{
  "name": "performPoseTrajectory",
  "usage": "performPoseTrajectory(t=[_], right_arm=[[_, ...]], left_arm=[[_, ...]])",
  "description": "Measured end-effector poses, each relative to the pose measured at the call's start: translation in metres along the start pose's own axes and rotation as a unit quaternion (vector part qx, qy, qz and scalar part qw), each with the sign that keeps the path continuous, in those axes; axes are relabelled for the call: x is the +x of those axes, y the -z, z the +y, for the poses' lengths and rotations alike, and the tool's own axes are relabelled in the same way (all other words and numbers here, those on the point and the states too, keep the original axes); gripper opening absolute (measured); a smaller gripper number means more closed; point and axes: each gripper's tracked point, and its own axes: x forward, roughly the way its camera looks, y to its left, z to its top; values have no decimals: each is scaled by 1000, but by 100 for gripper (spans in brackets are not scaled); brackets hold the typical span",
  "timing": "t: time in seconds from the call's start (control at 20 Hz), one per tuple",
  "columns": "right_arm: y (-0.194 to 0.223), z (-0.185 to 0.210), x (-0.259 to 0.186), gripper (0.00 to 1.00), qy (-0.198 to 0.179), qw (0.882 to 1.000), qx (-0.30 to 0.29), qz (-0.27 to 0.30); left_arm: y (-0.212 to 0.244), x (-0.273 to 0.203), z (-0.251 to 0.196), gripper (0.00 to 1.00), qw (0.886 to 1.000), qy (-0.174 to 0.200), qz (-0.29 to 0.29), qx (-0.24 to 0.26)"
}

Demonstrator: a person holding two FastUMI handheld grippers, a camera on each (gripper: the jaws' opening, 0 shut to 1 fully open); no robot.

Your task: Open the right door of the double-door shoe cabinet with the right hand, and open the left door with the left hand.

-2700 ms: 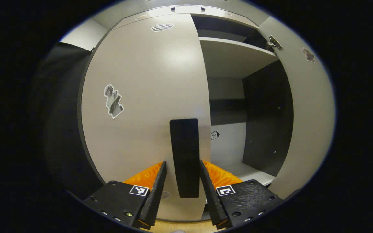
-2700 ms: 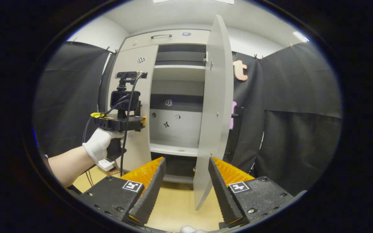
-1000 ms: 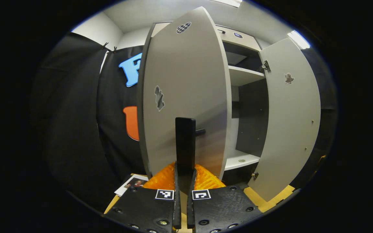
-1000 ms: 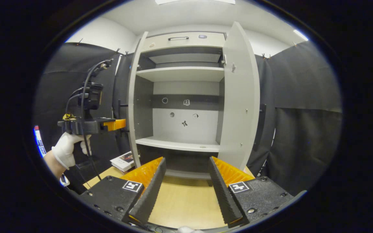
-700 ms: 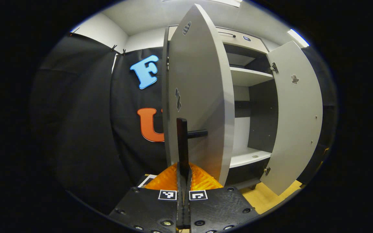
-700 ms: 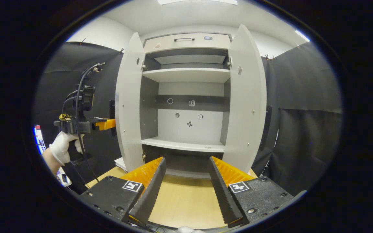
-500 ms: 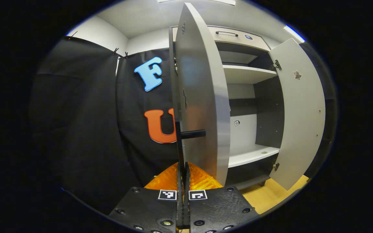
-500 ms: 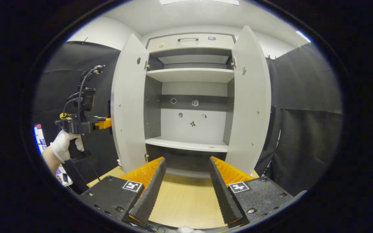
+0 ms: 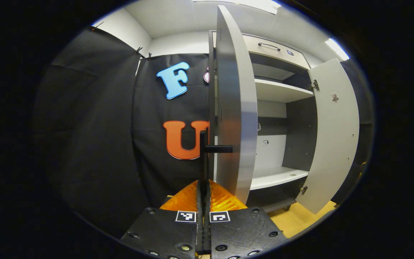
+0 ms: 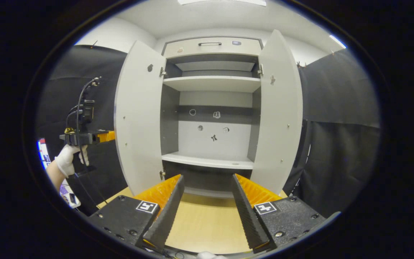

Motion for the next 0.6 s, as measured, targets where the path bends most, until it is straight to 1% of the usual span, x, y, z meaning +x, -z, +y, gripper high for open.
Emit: performPoseTrajectory(t=[0.1,0.25,0.3,0.35,0.4,0.55,0.6], right_arm=[[0,-2,-4,86,6,1000,0,1],[-2,-7,-10,86,18,1000,-3,0],[-3,-9,-11,83,22,1000,-1,-1],[-4,-11,-13,83,25,1000,1,-2],[-6,-13,-15,86,27,1000,3,-3],[-15,-24,-19,83,39,999,8,-12],[-16,-27,-20,83,42,999,10,-14]], left_arm=[[2,-3,2,0,1000,-6,2,17],[7,-22,5,5,999,-17,10,33],[12,-27,6,0,999,-23,16,35],[16,-32,11,19,998,-34,24,38],[19,-42,15,39,998,-44,28,39],[19,-61,10,96,998,-54,25,25],[20,-69,7,98,998,-59,24,20]])
